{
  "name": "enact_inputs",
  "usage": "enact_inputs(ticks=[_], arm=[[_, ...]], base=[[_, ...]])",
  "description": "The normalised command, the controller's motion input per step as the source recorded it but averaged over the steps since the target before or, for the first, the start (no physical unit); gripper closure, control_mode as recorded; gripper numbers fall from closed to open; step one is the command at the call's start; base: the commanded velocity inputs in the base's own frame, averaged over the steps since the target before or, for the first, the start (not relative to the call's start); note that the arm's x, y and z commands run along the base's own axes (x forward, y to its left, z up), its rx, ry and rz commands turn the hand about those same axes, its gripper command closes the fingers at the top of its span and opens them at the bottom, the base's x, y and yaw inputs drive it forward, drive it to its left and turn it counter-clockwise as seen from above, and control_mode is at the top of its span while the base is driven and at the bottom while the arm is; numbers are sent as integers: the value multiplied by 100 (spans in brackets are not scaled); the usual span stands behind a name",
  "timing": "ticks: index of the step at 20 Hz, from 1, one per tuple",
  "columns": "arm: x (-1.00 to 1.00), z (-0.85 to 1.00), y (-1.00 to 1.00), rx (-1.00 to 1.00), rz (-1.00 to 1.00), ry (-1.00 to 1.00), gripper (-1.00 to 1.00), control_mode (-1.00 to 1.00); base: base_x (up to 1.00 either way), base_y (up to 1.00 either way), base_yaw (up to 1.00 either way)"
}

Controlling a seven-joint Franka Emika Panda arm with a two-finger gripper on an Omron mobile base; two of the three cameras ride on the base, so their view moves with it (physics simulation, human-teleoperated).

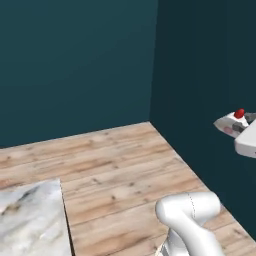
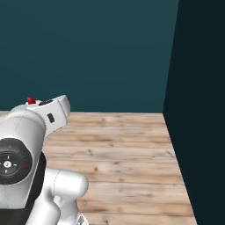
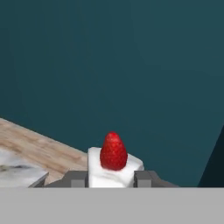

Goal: Take the cakes from the fridge and place them on the empty tray on the dining counter.

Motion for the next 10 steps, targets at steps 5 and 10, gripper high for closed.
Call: enact_inputs(ticks=[5,10], arm=[[0,0,0,0,0,0,100,100],[0,0,0,0,0,0,100,100]], base=[[100,0,26],[100,-1,51]])
